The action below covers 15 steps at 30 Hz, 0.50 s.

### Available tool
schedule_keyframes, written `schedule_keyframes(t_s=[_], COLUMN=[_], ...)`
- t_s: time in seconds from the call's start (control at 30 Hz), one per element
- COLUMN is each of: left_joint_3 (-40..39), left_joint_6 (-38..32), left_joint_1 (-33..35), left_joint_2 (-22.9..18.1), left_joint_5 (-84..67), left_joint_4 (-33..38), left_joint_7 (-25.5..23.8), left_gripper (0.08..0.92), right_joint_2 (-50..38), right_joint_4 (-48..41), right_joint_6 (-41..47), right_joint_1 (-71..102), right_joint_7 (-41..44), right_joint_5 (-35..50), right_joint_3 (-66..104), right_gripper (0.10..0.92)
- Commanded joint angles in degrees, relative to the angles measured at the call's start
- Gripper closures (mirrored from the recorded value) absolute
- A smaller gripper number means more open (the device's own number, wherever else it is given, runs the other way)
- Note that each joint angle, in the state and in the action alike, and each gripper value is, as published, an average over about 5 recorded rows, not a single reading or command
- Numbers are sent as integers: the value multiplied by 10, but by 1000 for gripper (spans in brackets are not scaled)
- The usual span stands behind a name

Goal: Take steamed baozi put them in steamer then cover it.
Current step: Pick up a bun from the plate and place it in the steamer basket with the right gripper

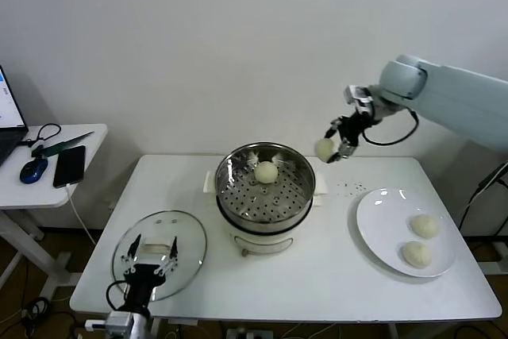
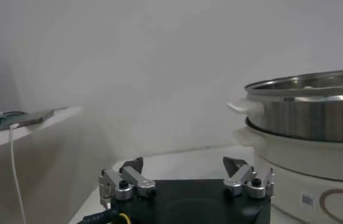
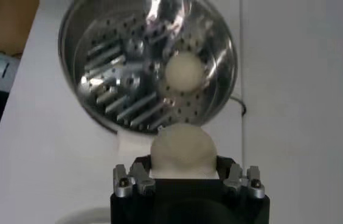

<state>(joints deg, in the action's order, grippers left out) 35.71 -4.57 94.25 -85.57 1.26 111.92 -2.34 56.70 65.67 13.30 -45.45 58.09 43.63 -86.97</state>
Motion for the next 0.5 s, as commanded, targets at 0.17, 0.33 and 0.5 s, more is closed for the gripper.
schedule_keyframes(t_s=[0.17, 0.33, 0.5], left_joint_3=[-8, -5, -3], left_joint_6=[0, 3, 3], left_joint_1=[8, 1, -1], left_joint_2=[1, 0, 2], left_joint_5=[6, 12, 12], left_joint_4=[6, 6, 3], left_joint_7=[-1, -1, 0], left_gripper=[177, 177, 177], right_joint_2=[198, 224, 235], right_joint_4=[-26, -35, -56], right_joint_6=[41, 47, 49], right_joint_1=[21, 60, 94], right_joint_7=[-51, -62, -67], right_joint_5=[86, 83, 70], right_joint_3=[-29, -42, -43], right_gripper=[338, 338, 336])
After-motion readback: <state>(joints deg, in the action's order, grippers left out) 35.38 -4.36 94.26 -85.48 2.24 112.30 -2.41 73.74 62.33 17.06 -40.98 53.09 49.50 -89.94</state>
